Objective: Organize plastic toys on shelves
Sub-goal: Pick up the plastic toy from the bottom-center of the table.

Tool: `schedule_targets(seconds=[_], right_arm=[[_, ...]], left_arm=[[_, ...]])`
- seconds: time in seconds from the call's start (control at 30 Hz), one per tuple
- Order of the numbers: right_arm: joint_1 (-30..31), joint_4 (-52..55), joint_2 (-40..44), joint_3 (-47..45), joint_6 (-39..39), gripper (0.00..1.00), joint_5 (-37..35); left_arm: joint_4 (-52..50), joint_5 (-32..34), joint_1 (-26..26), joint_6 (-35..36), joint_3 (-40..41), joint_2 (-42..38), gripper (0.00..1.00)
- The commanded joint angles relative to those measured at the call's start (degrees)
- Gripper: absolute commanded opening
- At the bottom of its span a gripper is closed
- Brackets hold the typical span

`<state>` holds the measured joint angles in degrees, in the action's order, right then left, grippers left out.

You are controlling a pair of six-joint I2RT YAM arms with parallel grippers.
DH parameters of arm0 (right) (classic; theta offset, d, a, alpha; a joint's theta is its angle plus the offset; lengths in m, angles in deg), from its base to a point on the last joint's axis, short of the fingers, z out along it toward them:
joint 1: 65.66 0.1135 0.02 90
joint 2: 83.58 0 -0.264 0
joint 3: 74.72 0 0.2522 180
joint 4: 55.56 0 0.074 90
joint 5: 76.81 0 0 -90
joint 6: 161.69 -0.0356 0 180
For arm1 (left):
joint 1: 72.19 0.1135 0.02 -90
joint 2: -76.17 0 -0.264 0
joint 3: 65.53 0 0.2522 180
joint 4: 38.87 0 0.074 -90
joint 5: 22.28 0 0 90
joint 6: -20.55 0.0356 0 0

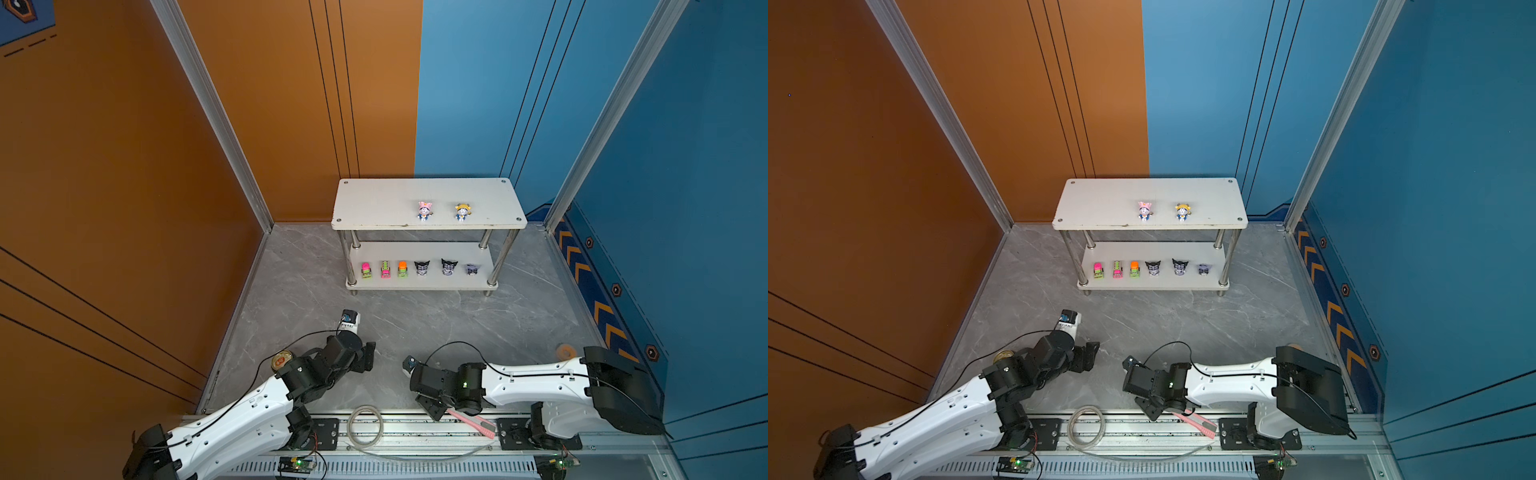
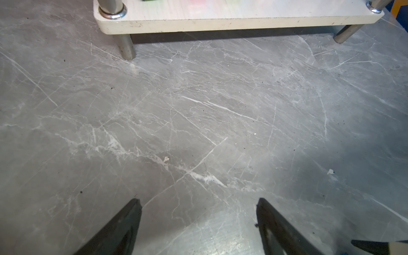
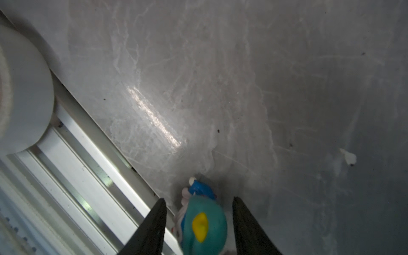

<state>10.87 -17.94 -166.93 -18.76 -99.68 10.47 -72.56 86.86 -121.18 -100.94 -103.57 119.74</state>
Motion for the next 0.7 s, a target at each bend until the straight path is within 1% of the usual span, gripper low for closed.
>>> schedule_targets(seconds=[0.0,0.07,0.13,0.2,0.23,0.37,0.47,0.53,0.67], right_arm=[[-0.24,-0.64,-1.35,2.00,0.95,0.53,0.18],[-0.34,-0.83,-1.38,2.28,1.09,0.46,0.34],[-0.52,-0.94,-1.12,2.62,1.57,0.35,0.93],[-1.02,-0.32,-0.69,3.34,2.57,0.28,1.76],[-1.26,0.43,-0.43,4.08,3.53,0.26,2.13],[-3.36,7.35,0.37,9.94,9.76,0.23,4.17],[-5.27,15.44,0.24,17.89,17.48,0.23,5.95],[-6.44,22.28,-0.66,25.13,23.54,0.23,6.65],[-8.77,34.59,-4.24,40.45,32.10,0.22,5.35]], left_arm=[[1.11,0.91,-0.06,0.53,0.08,-0.24,0.84],[1.12,0.91,-0.02,0.53,0.06,-0.33,0.84],[1.16,0.83,0.05,0.68,0.02,-0.42,0.84],[1.29,0.74,0.16,0.95,0.01,-0.41,0.84],[1.28,0.67,0.27,0.98,-0.07,-0.39,0.84],[1.27,0.37,0.45,1.25,-0.32,-0.40,0.84],[1.31,-0.02,0.43,1.43,-0.29,-0.55,0.84],[1.32,-0.28,0.42,1.43,-0.33,-0.60,0.84],[1.29,-0.78,0.49,1.98,-0.50,-0.82,0.84]])
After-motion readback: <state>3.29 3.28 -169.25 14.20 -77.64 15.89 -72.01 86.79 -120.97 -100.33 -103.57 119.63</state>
